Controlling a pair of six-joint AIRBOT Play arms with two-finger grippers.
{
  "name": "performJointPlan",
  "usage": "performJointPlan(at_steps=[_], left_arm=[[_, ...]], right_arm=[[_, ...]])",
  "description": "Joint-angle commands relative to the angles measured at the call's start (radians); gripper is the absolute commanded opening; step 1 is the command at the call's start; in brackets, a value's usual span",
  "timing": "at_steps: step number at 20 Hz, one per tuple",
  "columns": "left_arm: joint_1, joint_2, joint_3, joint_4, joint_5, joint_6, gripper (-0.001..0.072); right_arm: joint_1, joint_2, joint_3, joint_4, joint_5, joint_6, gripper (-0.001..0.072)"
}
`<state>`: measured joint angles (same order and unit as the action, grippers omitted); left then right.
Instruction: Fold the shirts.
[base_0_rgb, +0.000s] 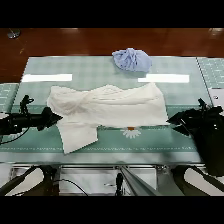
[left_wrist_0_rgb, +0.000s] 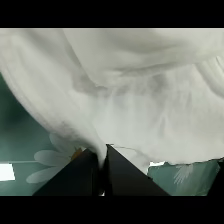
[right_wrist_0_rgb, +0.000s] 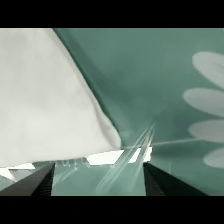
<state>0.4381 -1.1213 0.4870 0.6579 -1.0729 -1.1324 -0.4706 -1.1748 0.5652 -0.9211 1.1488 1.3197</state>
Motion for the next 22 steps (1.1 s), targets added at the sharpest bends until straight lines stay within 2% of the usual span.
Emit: performJointPlan(at_steps=[1,5,6,7,8,10,11,14,16,18,19,21,22], left_arm=[[0.0,0.0,0.002,-0.001,-0.002,0.003,0.005],[0.0,-0.001,0.002,-0.002,0.011,0.003,0.005],[0.0,-0.001,0.002,-0.005,0.017,0.003,0.005],[0.0,-0.001,0.003,-0.006,0.017,0.003,0.005],[0.0,0.0,0.005,-0.01,0.014,0.003,0.005],[0.0,0.0,0.028,-0.036,-0.011,0.004,0.005],[0.001,0.003,0.062,-0.069,-0.037,0.034,0.005],[-0.002,0.049,0.259,-0.377,-0.1,0.133,0.005],[-0.007,0.085,0.454,-0.524,-0.087,0.151,0.005],[-0.006,0.107,0.669,-0.529,-0.08,0.122,0.0049],[-0.006,0.115,0.772,-0.51,-0.081,0.079,0.0049],[-0.006,0.135,0.956,-0.419,-0.107,0.009,0.0049],[-0.006,0.151,1.037,-0.355,-0.139,0.008,0.0049]], right_arm=[[0.072,-0.069,0.025,0.085,-0.07,-0.02,0.0631],[0.176,-0.121,0.082,0.137,-0.138,-0.016,0.061],[0.213,-0.139,0.1,0.136,-0.147,-0.016,0.0505],[0.239,-0.153,0.118,0.137,-0.157,-0.011,0.0276],[0.26,-0.162,0.139,0.137,-0.158,-0.017,0.0011],[0.274,-0.161,0.206,0.135,-0.11,-0.017,0.0019],[0.274,-0.156,0.265,0.134,-0.057,-0.021,0.0019],[0.266,-0.103,0.563,0.116,0.053,0.029,0.0018],[0.266,-0.078,0.813,0.066,0.109,0.089,0.0018],[0.266,-0.056,1.043,-0.011,0.167,0.137,0.0018],[0.266,-0.039,1.131,-0.035,0.186,0.148,0.0018],[0.266,0.023,1.256,-0.058,0.219,0.162,0.0019],[0.266,0.071,1.285,-0.067,0.245,0.169,0.0019]])
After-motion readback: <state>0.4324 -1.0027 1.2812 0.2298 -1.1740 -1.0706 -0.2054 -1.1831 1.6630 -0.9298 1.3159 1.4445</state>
